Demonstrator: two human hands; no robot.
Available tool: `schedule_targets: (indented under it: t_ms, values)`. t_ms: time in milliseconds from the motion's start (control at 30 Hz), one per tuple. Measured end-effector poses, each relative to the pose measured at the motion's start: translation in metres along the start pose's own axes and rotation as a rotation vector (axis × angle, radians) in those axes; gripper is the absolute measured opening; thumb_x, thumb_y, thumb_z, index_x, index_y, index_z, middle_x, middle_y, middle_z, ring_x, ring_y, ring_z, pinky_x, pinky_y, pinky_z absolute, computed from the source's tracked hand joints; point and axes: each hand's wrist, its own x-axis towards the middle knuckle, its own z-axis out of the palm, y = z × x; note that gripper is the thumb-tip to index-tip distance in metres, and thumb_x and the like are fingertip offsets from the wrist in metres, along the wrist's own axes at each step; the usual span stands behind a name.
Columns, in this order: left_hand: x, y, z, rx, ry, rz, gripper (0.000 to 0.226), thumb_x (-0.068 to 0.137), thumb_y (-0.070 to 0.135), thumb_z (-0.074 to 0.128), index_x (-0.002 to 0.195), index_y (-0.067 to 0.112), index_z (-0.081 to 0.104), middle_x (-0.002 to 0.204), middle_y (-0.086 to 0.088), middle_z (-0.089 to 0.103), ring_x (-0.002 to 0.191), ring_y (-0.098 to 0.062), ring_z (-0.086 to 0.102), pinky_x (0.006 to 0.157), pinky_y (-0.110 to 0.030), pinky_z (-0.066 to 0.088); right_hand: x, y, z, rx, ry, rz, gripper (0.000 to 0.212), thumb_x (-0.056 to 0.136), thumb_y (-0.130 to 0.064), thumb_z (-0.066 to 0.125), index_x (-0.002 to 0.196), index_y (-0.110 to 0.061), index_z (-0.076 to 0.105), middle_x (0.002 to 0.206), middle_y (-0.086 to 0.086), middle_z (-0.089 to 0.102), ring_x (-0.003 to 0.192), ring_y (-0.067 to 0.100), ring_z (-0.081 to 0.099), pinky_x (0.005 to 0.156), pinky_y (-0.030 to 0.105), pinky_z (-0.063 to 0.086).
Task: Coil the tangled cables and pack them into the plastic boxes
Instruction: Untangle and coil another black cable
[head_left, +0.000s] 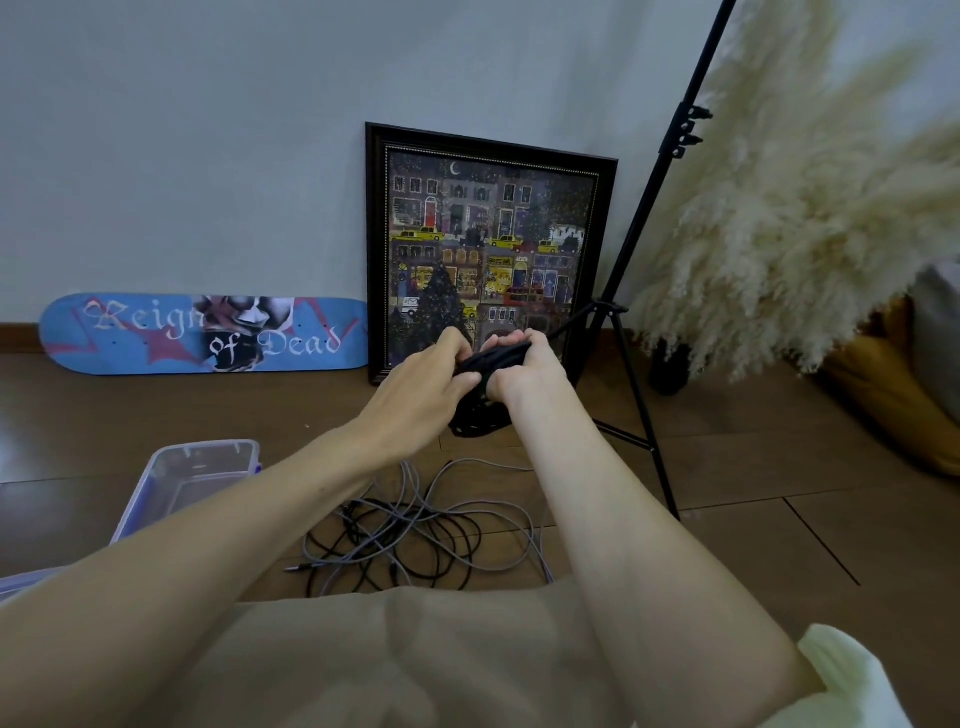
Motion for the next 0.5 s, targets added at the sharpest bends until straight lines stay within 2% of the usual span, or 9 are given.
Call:
schedule_targets:
  t_ms: [67,167,267,400,500]
  values:
    - [-0.001,0.0,0.0,0.028,0.017,0.004,0.02,0.097,0.032,0.047,0.095,0.013,0.04,0.07,0.002,0.048,0.064,-0.021,0.048,0.058,-0.039,0.036,-0.001,0.004,0.001,-0.015,0.0,-0.005,0.039,0.096,-0.021,0.054,0.06,-0.01,0.046,0.034,0.001,0.043,0.05,0.014,0.039,0.052,0.026,0.043]
    - [0.001,-0.002,-0.005,0.062,-0.015,0.014,0.025,0.096,0.035,0.048,0.088,0.013,0.038,0.063,0.001,0.045,0.059,-0.021,0.042,0.054,-0.035,0.027,-0.004,0.011,0.0,-0.078,0.025,-0.017,0.039,0.097,-0.023,0.054,0.061,-0.009,0.046,0.055,0.001,0.044,0.054,0.016,0.04,0.056,0.026,0.043]
    - [0.002,-0.004,-0.007,0.107,-0.032,-0.008,0.026,0.096,0.035,0.049,0.086,0.015,0.037,0.064,0.001,0.046,0.063,-0.024,0.044,0.054,-0.036,0.027,-0.009,0.014,0.0,-0.115,0.053,-0.009,0.037,0.096,-0.024,0.054,0.063,-0.008,0.047,0.062,0.003,0.044,0.058,0.018,0.042,0.062,0.027,0.044]
    - [0.002,-0.005,-0.007,0.231,0.102,-0.063,0.027,0.093,0.042,0.051,0.086,0.019,0.039,0.069,0.002,0.052,0.071,-0.024,0.05,0.055,-0.033,0.028,-0.007,0.02,0.003,-0.1,0.082,-0.025,0.035,0.096,-0.025,0.053,0.066,-0.008,0.048,0.068,0.004,0.049,0.06,0.019,0.046,0.054,0.03,0.041]
    - [0.003,-0.006,-0.005,0.333,0.142,-0.087,0.026,0.095,0.041,0.048,0.088,0.019,0.037,0.074,-0.002,0.055,0.074,-0.029,0.051,0.058,-0.034,0.031,-0.006,0.028,0.006,-0.132,0.111,-0.097,0.036,0.096,-0.028,0.051,0.067,-0.008,0.05,0.07,0.007,0.05,0.061,0.02,0.047,0.054,0.032,0.039]
